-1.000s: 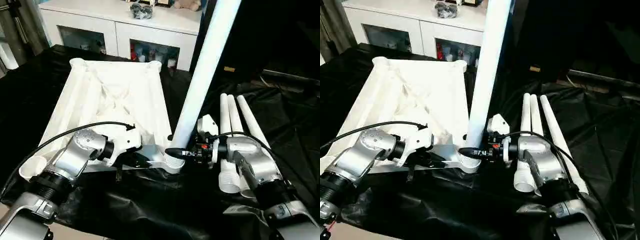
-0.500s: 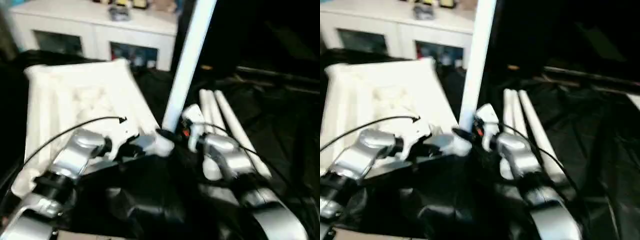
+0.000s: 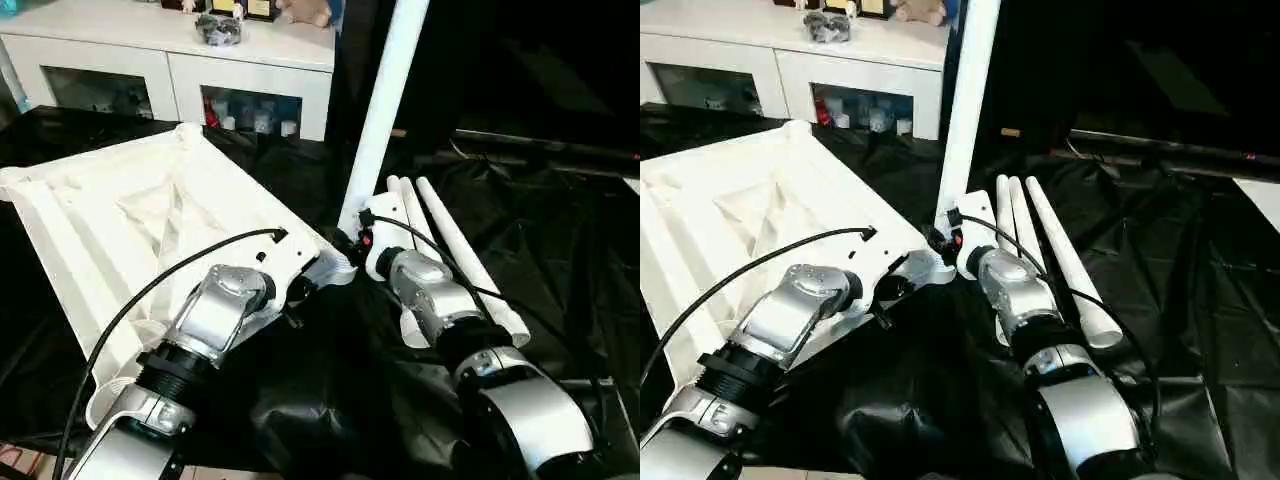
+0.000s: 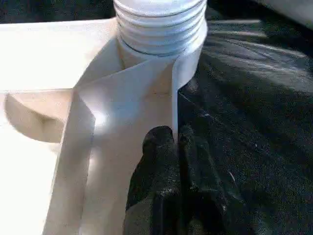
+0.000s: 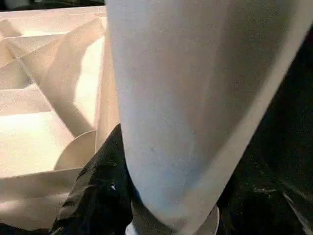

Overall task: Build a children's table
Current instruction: Insert table leg to table base

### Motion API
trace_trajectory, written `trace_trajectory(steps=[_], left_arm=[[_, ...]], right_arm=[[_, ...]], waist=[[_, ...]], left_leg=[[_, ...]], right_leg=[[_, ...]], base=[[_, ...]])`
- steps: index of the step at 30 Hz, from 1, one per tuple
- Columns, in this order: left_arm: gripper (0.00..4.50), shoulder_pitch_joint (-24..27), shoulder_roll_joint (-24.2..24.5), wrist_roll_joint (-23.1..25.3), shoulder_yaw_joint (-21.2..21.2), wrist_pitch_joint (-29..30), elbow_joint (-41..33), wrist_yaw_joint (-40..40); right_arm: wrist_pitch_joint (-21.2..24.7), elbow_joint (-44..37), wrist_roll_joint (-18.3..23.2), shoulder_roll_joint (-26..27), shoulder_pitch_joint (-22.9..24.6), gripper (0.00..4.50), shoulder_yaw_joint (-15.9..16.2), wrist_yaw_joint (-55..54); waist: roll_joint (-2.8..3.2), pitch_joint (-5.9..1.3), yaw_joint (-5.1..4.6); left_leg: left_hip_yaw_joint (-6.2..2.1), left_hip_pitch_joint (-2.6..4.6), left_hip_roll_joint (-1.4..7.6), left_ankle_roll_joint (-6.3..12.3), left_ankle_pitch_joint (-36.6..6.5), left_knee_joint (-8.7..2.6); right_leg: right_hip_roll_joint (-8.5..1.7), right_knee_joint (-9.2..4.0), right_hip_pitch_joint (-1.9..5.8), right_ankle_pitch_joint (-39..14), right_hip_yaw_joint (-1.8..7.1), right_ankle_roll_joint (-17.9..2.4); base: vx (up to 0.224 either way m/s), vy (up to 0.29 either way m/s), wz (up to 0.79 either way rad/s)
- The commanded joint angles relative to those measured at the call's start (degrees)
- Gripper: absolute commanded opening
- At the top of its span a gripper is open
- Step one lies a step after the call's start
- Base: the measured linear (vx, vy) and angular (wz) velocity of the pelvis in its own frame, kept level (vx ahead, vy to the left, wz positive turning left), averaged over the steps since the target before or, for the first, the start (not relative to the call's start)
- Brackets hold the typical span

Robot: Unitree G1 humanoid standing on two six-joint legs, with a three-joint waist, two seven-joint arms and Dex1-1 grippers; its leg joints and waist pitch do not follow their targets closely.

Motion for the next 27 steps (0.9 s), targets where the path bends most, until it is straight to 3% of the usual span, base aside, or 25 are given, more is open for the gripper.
trace_trajectory(steps=[1,2,3,4,5,6,7,8,12,17,20,27], left_arm=[[0.00,-1.9,-1.3,-0.1,-1.0,0.3,-0.8,0.0],[0.00,-1.9,-1.3,-0.1,-1.0,0.3,-0.8,0.0],[0.00,-2.0,-1.1,0.0,-1.0,0.1,-0.8,-0.2],[0.00,-2.0,-1.0,-0.1,-1.1,-0.3,-0.8,-0.4],[0.00,-1.9,-0.8,-0.1,-1.2,-0.5,-1.0,-0.7],[0.00,-1.8,-0.5,-0.2,-1.3,-0.8,-1.2,-1.0],[0.00,-1.6,-0.2,-0.4,-1.4,-1.4,-1.4,-1.5],[0.00,-1.4,0.2,-0.6,-1.5,-2.1,-1.8,-2.0],[0.00,-0.8,1.2,-1.3,-1.6,-2.8,-3.0,-3.8],[0.00,-0.3,2.7,-1.4,-1.8,-3.6,-3.6,-5.3],[0.00,0.1,3.6,-1.5,-1.9,-4.2,-4.1,-6.2],[0.00,1.4,6.5,-2.4,-2.6,-7.6,-5.8,-10.9]], right_arm=[[4.6,6.9,-1.6,2.6,2.9,1.87,1.7,0.5],[4.6,6.9,-1.6,2.7,2.9,1.87,1.7,0.5],[4.8,7.1,-1.2,3.0,2.6,1.87,1.2,1.1],[5.3,7.3,-1.1,3.1,2.3,1.87,1.0,1.1],[5.2,7.2,-0.8,3.2,2.2,1.87,0.9,1.8],[4.9,7.2,-1.1,3.2,2.0,1.87,1.0,2.1],[4.6,7.4,-1.2,3.3,1.8,1.87,0.8,2.0],[4.4,7.5,-1.1,3.3,1.5,2.43,0.4,2.0],[3.5,7.3,-1.1,3.0,0.7,2.77,-0.3,3.1],[2.8,6.1,-0.9,2.7,-0.1,3.36,-0.8,5.7],[2.4,5.0,-0.7,2.3,-0.3,3.46,-1.0,7.1],[1.5,0.2,0.0,0.0,0.3,4.00,-1.0,13.0]], waist=[[0.26,-1.30,1.24],[0.62,-2.39,2.16],[1.96,-2.60,2.89],[1.87,-2.47,2.17],[2.27,-2.55,2.04],[2.39,-2.48,1.93],[2.46,-2.49,1.65],[2.38,-2.60,1.48],[2.38,-2.80,1.33],[2.48,-2.99,1.33],[2.49,-3.54,1.28],[2.60,-3.74,1.21]], left_leg=[[-2.75,1.71,0.16,1.19,-17.3,3.43],[-4.69,-4.79,1.27,1.36,-6.2,0.11],[-4.90,-4.25,2.22,-0.08,-4.7,-2.14],[-4.32,-2.49,2.53,-0.30,-8.3,-3.34],[-3.71,-1.24,2.45,-0.17,-13.9,-3.54],[-3.61,-1.01,2.48,-0.24,-15.8,-3.61],[-3.64,-1.35,2.54,-0.36,-17.0,-3.83],[-3.77,-1.80,2.63,-0.57,-16.6,-4.02],[-3.79,-1.76,2.93,-0.94,-16.7,-4.06],[-3.17,-1.89,2.98,0.13,-11.4,-3.88],[-2.97,-2.43,2.95,1.61,-3.6,-3.20],[-2.70,-2.39,2.95,3.82,-0.2,-2.70]], right_leg=[[-8.92,-13.73,-3.49,-54.9,4.68,0.5],[-8.98,-9.96,3.03,-44.2,5.65,0.1],[-7.46,-9.24,2.60,-36.0,4.15,-1.2],[-4.33,-8.07,0.38,-23.3,2.88,-3.2],[-3.83,-8.17,-0.22,-20.6,2.70,-5.3],[-3.95,-8.37,-0.30,-21.0,2.80,-6.3],[-4.04,-8.65,0.11,-21.9,2.83,-7.1],[-3.94,-8.49,0.48,-21.1,2.79,-7.1],[-4.22,-8.42,0.50,-19.7,2.87,-7.8],[-3.99,-7.75,0.85,-10.7,2.98,-10.6],[-3.77,-6.23,1.58,1.6,2.80,-13.3],[-3.79,-5.49,2.00,8.9,2.73,-15.6]], base=[[0.094,-0.148,0.04],[0.129,-0.072,-0.41],[0.129,-0.072,-0.41],[0.080,-0.016,-0.26],[0.000,0.000,0.00],[0.000,0.000,0.00],[0.000,0.000,0.00],[0.000,0.000,0.00],[0.000,0.000,0.00],[0.000,0.000,0.00],[0.000,0.000,0.00],[0.000,0.000,0.00]])
